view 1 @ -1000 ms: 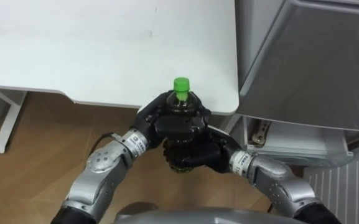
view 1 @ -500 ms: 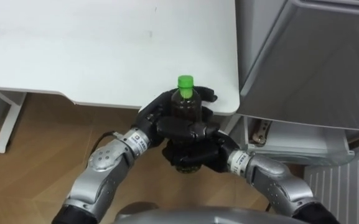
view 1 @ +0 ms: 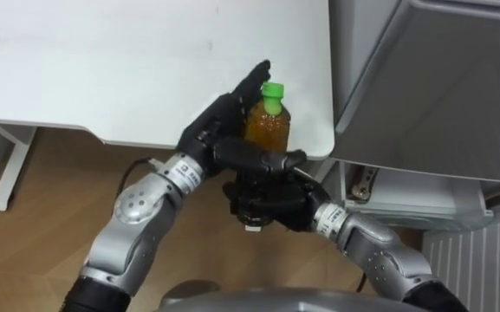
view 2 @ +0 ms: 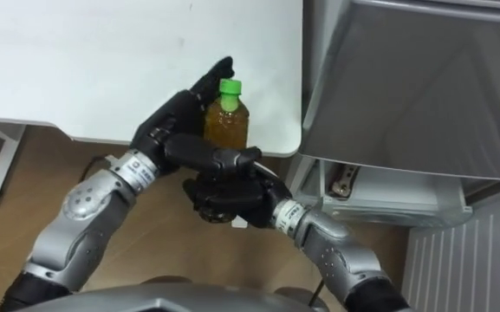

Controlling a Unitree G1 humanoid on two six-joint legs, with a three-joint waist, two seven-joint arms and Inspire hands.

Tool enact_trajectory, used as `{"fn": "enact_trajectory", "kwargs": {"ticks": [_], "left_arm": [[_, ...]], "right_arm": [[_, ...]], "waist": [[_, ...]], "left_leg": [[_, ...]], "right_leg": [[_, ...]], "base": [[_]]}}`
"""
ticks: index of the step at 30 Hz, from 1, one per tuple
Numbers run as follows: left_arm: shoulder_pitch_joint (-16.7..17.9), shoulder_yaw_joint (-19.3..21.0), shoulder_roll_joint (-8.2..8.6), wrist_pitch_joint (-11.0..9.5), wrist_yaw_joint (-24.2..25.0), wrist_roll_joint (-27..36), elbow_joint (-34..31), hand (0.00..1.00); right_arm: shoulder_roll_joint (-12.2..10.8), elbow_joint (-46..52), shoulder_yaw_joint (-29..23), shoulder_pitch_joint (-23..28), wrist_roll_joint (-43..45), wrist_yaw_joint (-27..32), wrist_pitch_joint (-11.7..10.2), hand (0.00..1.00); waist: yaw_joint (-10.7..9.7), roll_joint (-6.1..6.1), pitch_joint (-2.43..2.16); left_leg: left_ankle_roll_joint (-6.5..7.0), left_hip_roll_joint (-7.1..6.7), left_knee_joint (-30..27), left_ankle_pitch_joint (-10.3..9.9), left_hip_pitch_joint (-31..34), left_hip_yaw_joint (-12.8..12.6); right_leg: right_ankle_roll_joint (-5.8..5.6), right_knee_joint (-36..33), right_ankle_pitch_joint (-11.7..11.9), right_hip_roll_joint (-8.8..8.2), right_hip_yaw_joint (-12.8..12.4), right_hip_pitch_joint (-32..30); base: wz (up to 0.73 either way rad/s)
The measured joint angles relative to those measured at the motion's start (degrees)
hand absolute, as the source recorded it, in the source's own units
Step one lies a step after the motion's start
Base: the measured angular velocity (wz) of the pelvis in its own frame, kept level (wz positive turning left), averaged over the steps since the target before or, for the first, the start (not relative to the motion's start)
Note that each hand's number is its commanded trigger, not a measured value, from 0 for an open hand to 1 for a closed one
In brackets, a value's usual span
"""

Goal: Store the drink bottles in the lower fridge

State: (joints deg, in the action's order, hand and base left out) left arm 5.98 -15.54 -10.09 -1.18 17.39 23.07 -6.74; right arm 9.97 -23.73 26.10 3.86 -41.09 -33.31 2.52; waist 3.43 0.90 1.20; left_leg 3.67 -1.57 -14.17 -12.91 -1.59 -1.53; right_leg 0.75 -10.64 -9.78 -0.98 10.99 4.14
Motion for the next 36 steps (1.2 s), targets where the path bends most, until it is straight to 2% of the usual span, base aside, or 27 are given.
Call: {"fn": "enact_trajectory", "kwargs": {"ticks": [5,9,11,14,18,20,22,27,33,36], "left_arm": [[0.0,2.9,-0.11,-1.8,-0.6,1.5,-6.4,0.00],[0.0,5.6,-0.26,-2.0,-1.1,4.4,-10.1,0.00],[-0.1,6.9,-0.46,-4.0,-2.7,4.6,-11.6,0.00],[-0.1,8.4,-0.72,-5.3,-3.7,4.8,-12.7,0.00],[0.0,13.9,-0.74,-5.7,-5.2,4.2,-15.9,0.00],[0.1,17.2,-0.38,-7.3,-5.7,4.3,-16.5,0.00],[0.1,19.6,-0.32,-7.7,-6.4,4.2,-16.5,0.00],[0.1,25.1,-0.05,-8.5,-10.9,4.2,-17.7,0.00],[0.1,31.7,-0.06,-10.8,-18.0,4.3,-17.7,0.00],[1.0,34.0,-0.02,-12.1,-21.6,8.6,-17.7,0.00]], "right_arm": [[0.0,0.3,-0.1,0.0,-2.1,-0.8,0.0,1.00],[0.3,0.3,-0.2,0.2,-3.4,-0.9,0.0,1.00],[0.7,0.3,-0.2,0.4,-3.4,-1.0,-0.1,1.00],[1.2,0.3,-0.5,0.7,-3.3,-1.7,-1.0,1.00],[1.3,1.7,-3.1,3.1,-3.1,-3.2,-1.5,1.00],[1.2,3.9,-5.3,5.2,-2.1,-3.9,-1.8,1.00],[1.3,3.9,-6.4,5.9,-1.5,-5.1,-2.5,1.00],[1.4,3.9,-9.0,8.4,-1.0,-5.7,-3.0,1.00],[1.5,4.0,-9.8,9.8,1.0,-5.6,-3.1,1.00],[1.4,4.4,-10.0,10.6,1.4,-5.3,-3.1,1.00]], "waist": [[0.4,-0.05,0.00],[0.8,-0.18,0.01],[1.1,-0.63,0.09],[1.6,-1.14,0.11],[1.9,-2.06,-0.12],[2.3,-2.47,-0.37],[2.7,-2.52,-0.36],[4.9,-2.88,-0.17],[7.2,-3.57,-0.40],[7.9,-3.86,-0.47]], "left_leg": [[0.01,-0.04,0.5,0.0,0.0,0.0],[0.01,-0.04,0.5,0.0,-0.5,0.0],[0.01,-0.06,0.6,0.0,-1.4,0.0],[0.01,-0.08,1.2,0.0,-1.9,0.0],[0.01,-0.06,1.5,0.0,-2.1,0.0],[0.01,-0.05,1.4,0.0,-2.3,0.1],[0.00,-0.01,1.6,0.0,-3.0,0.1],[-0.02,-0.08,2.3,0.0,-3.9,0.1],[-0.01,-0.18,2.3,0.0,-4.1,0.2],[-0.02,-0.22,2.3,0.0,-4.1,0.3]], "right_leg": [[0.00,-0.2,0.0,0.02,0.0,0.1],[0.00,-0.1,0.0,0.05,0.0,0.3],[-0.01,0.0,0.0,0.08,0.1,1.3],[-0.02,0.0,0.0,0.07,0.1,1.6],[-0.03,0.1,0.0,0.08,0.2,1.5],[-0.05,0.1,0.0,0.01,0.0,1.7],[-0.08,0.1,-0.1,-0.03,0.0,2.2],[-0.10,0.4,-0.1,0.08,0.1,3.2],[-0.10,0.9,-0.1,0.14,0.1,3.8],[-0.12,1.0,-0.1,0.05,0.3,3.9]], "base": [[0.00],[0.00],[0.00],[0.00],[0.00],[0.00],[0.00],[0.00],[0.02],[0.01]]}}
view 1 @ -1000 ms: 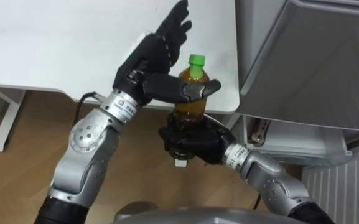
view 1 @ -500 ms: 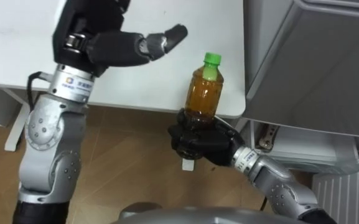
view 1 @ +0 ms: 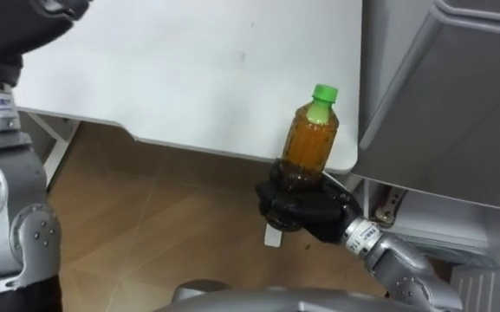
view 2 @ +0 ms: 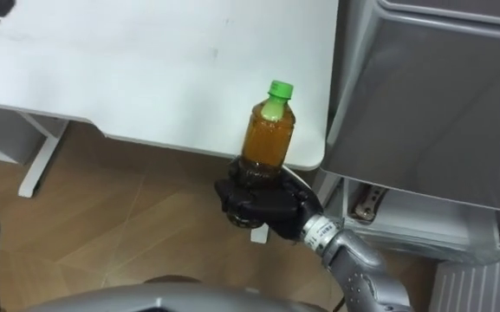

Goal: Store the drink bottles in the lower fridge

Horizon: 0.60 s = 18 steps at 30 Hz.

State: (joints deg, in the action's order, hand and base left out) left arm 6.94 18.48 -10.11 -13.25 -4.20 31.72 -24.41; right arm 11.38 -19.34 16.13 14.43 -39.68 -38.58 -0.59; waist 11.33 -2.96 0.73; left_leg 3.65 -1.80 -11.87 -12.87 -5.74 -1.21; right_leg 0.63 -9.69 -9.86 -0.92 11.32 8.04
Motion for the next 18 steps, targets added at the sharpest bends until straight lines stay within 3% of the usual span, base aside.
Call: {"fn": "enact_trajectory", "kwargs": {"ticks": [2,5,10,14,18], "left_arm": [[2.2,1.6,0.83,-1.2,-3.1,1.6,1.1,0.00],[5.0,2.1,1.47,-1.1,-5.6,2.5,3.9,0.00],[7.6,1.9,1.89,-0.7,-13.3,3.0,15.5,0.00],[8.1,1.7,1.90,-0.7,-19.9,3.2,23.3,0.00],[9.2,-2.1,1.69,-0.8,-26.1,4.2,32.7,0.00]], "right_arm": [[-0.1,0.3,0.1,0.8,0.1,0.2,0.0,1.00],[0.0,0.6,-0.3,0.8,0.1,1.2,0.0,1.00],[-0.7,1.9,-0.2,0.8,-0.4,4.7,0.8,1.00],[-1.9,2.1,0.7,0.8,-0.6,6.9,0.8,1.00],[-2.6,2.1,2.6,0.5,-0.8,10.6,0.8,1.00]], "waist": [[0.5,-0.01,-0.04],[2.0,0.11,-0.15],[4.8,0.82,-0.45],[5.1,1.08,-0.43],[5.0,1.50,-0.30]], "left_leg": [[-0.04,0.01,0.3,0.0,-0.9,0.0],[-0.06,0.03,0.4,0.0,-0.9,-0.2],[-0.15,0.06,0.4,0.1,-1.0,0.0],[-0.15,0.02,0.6,0.1,-1.5,0.0],[-0.14,0.01,0.6,0.1,-0.8,-0.1]], "right_leg": [[-0.07,0.0,-0.1,0.04,0.0,0.4],[-0.07,0.0,-0.1,0.06,-0.1,0.3],[-0.05,0.2,-0.1,0.11,0.0,0.2],[-0.05,0.1,-0.1,0.16,-0.1,0.4],[-0.05,0.0,-0.1,0.17,-0.1,0.0]], "base": [[-0.02],[-0.06],[0.01],[-0.01],[0.00]]}}
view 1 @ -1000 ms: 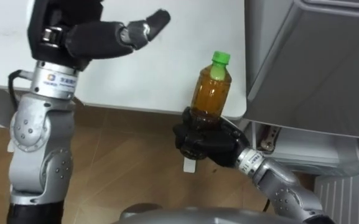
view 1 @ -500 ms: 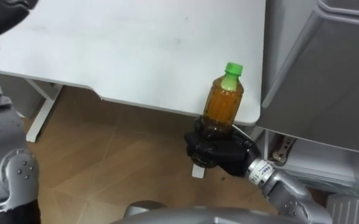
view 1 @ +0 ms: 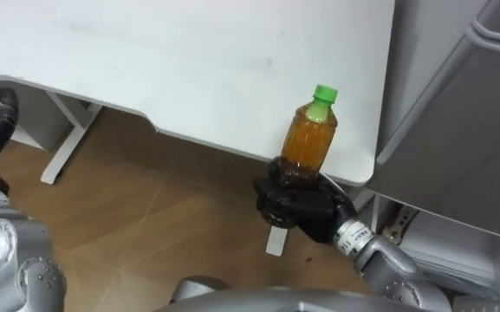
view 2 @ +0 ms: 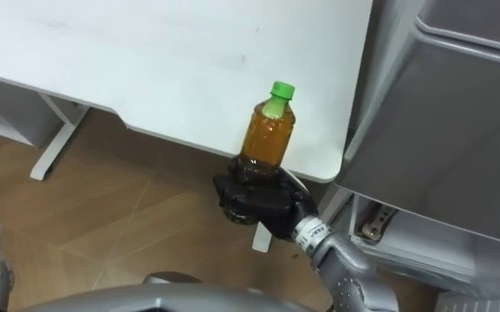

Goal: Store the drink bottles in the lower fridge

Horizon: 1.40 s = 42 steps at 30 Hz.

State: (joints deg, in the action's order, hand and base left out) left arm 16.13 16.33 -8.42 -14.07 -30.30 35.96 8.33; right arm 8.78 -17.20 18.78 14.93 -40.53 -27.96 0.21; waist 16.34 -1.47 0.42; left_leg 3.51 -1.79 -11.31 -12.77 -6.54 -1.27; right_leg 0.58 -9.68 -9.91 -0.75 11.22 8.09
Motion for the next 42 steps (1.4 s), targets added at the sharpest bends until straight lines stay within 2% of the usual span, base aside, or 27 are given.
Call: {"fn": "enact_trajectory", "kwargs": {"ticks": [2,4,7,10,13,14,17,20,23,25,28,32,36,38,42], "left_arm": [[0.6,-3.9,-0.01,0.0,-1.5,0.1,6.9,0.00],[0.6,-6.0,-0.02,0.3,-1.9,0.0,12.5,0.00],[0.7,-7.6,-0.05,0.8,-1.9,0.1,20.3,0.00],[0.9,-10.1,-0.36,1.3,-1.2,0.4,29.1,0.00],[0.9,-14.7,-1.59,3.0,1.2,3.3,36.8,0.00],[1.0,-16.4,-1.64,3.7,2.4,5.0,39.2,0.00],[1.2,-18.9,-1.60,6.3,6.2,5.0,44.3,0.00],[1.2,-18.9,-1.53,8.5,9.5,5.0,47.8,0.00],[1.3,-19.3,-1.57,9.5,11.8,4.4,49.8,0.00],[1.3,-19.9,-1.55,10.3,13.8,3.8,50.3,0.00],[1.2,-20.8,-1.46,10.8,16.5,-0.1,50.5,0.00],[-0.8,-21.2,-0.79,11.0,18.3,-5.5,52.8,0.00],[-2.0,-22.2,-0.31,11.1,18.9,-7.1,55.1,0.00],[-2.3,-22.1,0.11,11.1,19.9,-7.6,55.8,0.00],[-2.5,-22.1,0.49,11.2,21.9,-9.2,55.9,0.00]], "right_arm": [[0.1,0.0,1.4,0.0,-0.3,1.8,0.2,1.00],[0.2,0.0,2.5,-0.4,-1.3,2.8,0.5,1.00],[0.2,0.0,3.1,-0.6,-2.5,3.3,0.7,1.00],[1.5,0.0,3.6,-1.5,-5.9,4.4,0.7,1.00],[3.0,0.0,5.7,-2.8,-11.7,4.8,0.9,1.00],[3.2,-0.3,6.5,-3.6,-12.2,5.0,0.9,1.00],[3.3,-1.1,7.0,-4.4,-11.8,5.2,1.2,1.00],[3.6,-1.9,6.9,-4.8,-11.3,5.9,2.3,1.00],[4.0,-1.8,6.8,-4.9,-10.9,6.5,3.0,1.00],[4.7,-1.6,6.7,-5.1,-9.7,6.7,3.2,1.00],[4.8,-1.6,6.7,-6.0,-5.7,7.0,3.5,1.00],[4.6,-1.2,6.5,-6.2,1.4,8.6,3.5,1.00],[4.5,0.9,6.3,-6.2,9.6,10.4,3.6,1.00],[4.4,2.6,4.8,-5.5,13.8,11.0,3.6,1.00],[4.5,4.7,2.9,-4.5,18.5,12.1,3.6,1.00]], "waist": [[0.1,0.25,0.07],[0.0,0.58,0.05],[0.2,1.18,0.00],[0.5,1.20,0.04],[0.0,1.39,0.22],[-0.2,1.35,0.26],[-0.5,1.38,0.30],[-1.4,1.37,0.31],[-2.3,1.30,0.30],[-3.8,1.38,0.31],[-5.2,1.32,0.33],[-7.1,1.32,0.33],[-9.0,1.21,0.41],[-10.5,1.12,0.47],[-12.4,0.75,0.67]], "left_leg": [[0.00,0.02,0.0,0.0,0.2,0.0],[-0.01,0.06,0.1,0.0,0.2,-0.1],[-0.02,0.17,0.5,0.0,-0.1,-0.4],[0.01,0.12,0.6,0.0,-0.1,-1.0],[0.03,0.08,0.6,0.0,0.0,-0.8],[0.03,0.08,0.6,0.0,0.1,-0.8],[0.02,0.12,0.6,0.0,0.2,-0.8],[0.04,0.07,0.3,0.0,1.2,-0.8],[0.12,0.02,0.2,0.0,1.8,-0.9],[0.17,0.01,0.0,0.1,2.5,-0.8],[0.23,0.02,0.0,0.2,2.7,-1.0],[0.26,0.02,0.0,0.2,2.5,-1.2],[0.28,0.07,0.0,0.2,2.5,-1.6],[0.41,0.03,0.0,0.2,2.8,-1.7],[0.63,-0.07,0.0,0.4,2.9,-1.9]], "right_leg": [[0.00,0.0,0.0,0.06,-0.1,-0.2],[0.00,0.0,0.0,0.10,-0.1,-0.3],[0.00,0.0,0.0,0.15,-0.1,-0.4],[0.01,0.1,0.0,0.06,-0.2,-0.2],[0.01,0.1,0.0,0.01,0.0,-0.2],[0.01,0.1,0.0,0.02,0.0,-0.3],[0.03,0.1,0.0,0.08,-0.1,-0.7],[0.07,0.0,0.1,0.02,-0.2,-1.2],[0.07,-0.2,0.1,-0.06,-0.3,-1.8],[0.06,-0.3,0.1,-0.12,0.0,-2.3],[0.05,-0.2,0.1,-0.13,-0.2,-2.4],[0.03,-0.1,0.2,-0.10,-0.4,-2.4],[-0.02,-0.1,0.4,0.10,-1.6,-2.6],[-0.10,-0.1,0.5,0.02,-1.7,-3.0],[-0.27,-0.1,0.9,-0.03,-2.0,-3.1]], "base": [[0.00],[0.00],[-0.04],[-0.08],[0.00],[0.00],[0.00],[0.00],[0.00],[0.06],[0.02],[-0.01],[-0.09],[-0.03],[-0.02]]}}
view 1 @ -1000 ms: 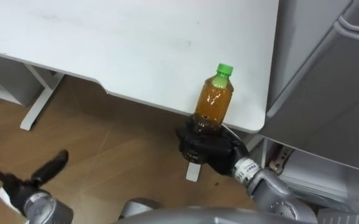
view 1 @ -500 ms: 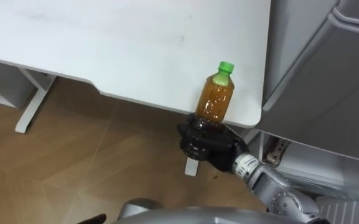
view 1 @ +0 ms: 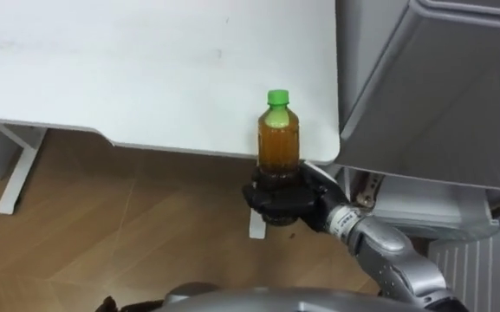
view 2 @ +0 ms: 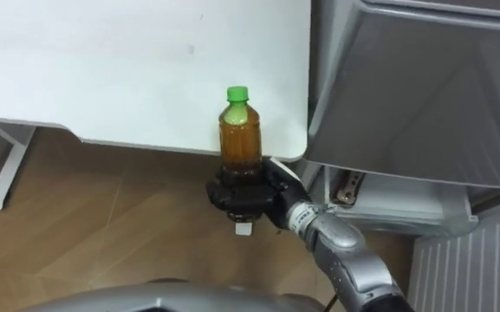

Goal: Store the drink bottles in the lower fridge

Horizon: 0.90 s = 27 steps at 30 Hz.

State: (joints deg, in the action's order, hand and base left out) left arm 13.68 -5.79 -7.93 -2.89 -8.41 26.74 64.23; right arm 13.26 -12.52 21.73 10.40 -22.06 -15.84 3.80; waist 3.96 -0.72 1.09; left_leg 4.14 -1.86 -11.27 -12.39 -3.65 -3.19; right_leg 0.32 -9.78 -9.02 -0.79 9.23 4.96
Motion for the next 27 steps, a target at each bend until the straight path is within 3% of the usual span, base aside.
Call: {"fn": "enact_trajectory", "kwargs": {"ticks": [8,12,15,16,17,19,21,23,27], "left_arm": [[-0.4,0.1,0.04,-0.2,1.7,0.0,0.2,0.00],[-1.0,0.2,0.14,-1.0,1.8,0.0,2.3,0.00],[-1.0,1.2,0.56,-1.2,1.8,0.0,3.5,0.00],[-1.1,1.1,0.74,-1.2,1.8,0.0,4.0,0.00],[-1.1,1.1,0.81,-1.2,1.9,0.0,4.2,0.00],[-0.9,1.1,0.62,-1.2,1.8,0.0,4.4,0.00],[-0.9,1.0,0.65,-1.2,1.8,0.0,4.4,0.00],[-0.7,1.0,0.68,-1.2,1.8,0.1,4.4,0.00],[-0.2,1.0,0.64,-1.2,1.6,0.1,4.4,0.00]], "right_arm": [[-0.9,3.3,-0.7,1.9,11.6,9.0,-0.1,1.00],[-1.4,4.3,-1.1,2.8,12.6,13.4,-0.2,1.00],[-3.1,4.8,-4.4,4.5,13.1,19.5,-2.2,1.00],[-3.9,4.8,-7.0,4.4,13.2,23.3,-2.7,1.00],[-3.1,4.9,-8.1,4.4,16.1,25.6,-4.4,1.00],[-2.5,5.8,-10.2,4.4,15.7,28.1,-6.1,1.00],[-3.7,6.3,-13.3,4.2,14.4,32.4,-7.4,1.00],[-4.7,6.2,-17.7,4.1,10.3,37.9,-7.8,1.00],[-5.1,4.2,-21.2,4.1,6.2,45.1,-7.8,1.00]], "waist": [[-2.0,-0.28,-0.35],[-2.9,-0.44,-0.48],[-4.1,-0.88,-0.67],[-4.5,-1.26,-0.92],[-4.8,-1.55,-1.15],[-5.4,-1.73,-1.11],[-5.6,-1.86,-1.07],[-5.9,-1.66,-0.94],[-6.6,-1.67,-0.88]], "left_leg": [[0.34,0.09,0.0,0.2,-0.1,-1.4],[0.51,0.08,-0.1,0.3,0.0,-1.9],[0.68,0.07,-0.4,0.4,0.2,-2.4],[0.78,0.06,-0.5,0.3,0.1,-2.8],[0.89,0.01,-0.5,0.2,0.0,-2.9],[0.91,-0.03,-0.5,0.2,0.0,-3.0],[0.90,-0.02,-0.4,0.2,0.0,-3.4],[0.86,-0.01,-0.5,0.3,-0.1,-3.4],[0.76,-0.02,-0.4,0.3,-0.3,-3.4]], "right_leg": [[-0.18,-0.1,0.6,-0.01,-1.2,-0.3],[-0.29,-0.2,1.0,-0.09,-1.4,-0.7],[-0.41,-0.8,1.2,-0.15,-1.9,-1.2],[-0.44,-1.0,1.2,-0.17,-2.2,-1.3],[-0.54,-1.1,1.3,-0.19,-2.7,-1.3],[-0.61,-1.2,1.3,-0.19,-2.8,-1.4],[-0.59,-1.8,1.4,-0.16,-3.2,-2.0],[-0.59,-1.9,1.4,-0.16,-3.1,-1.9],[-0.47,-1.7,0.9,-0.11,-3.2,-2.0]], "base": [[-0.07],[-0.05],[-0.11],[-0.14],[-0.10],[-0.08],[-0.11],[-0.03],[-0.01]]}}
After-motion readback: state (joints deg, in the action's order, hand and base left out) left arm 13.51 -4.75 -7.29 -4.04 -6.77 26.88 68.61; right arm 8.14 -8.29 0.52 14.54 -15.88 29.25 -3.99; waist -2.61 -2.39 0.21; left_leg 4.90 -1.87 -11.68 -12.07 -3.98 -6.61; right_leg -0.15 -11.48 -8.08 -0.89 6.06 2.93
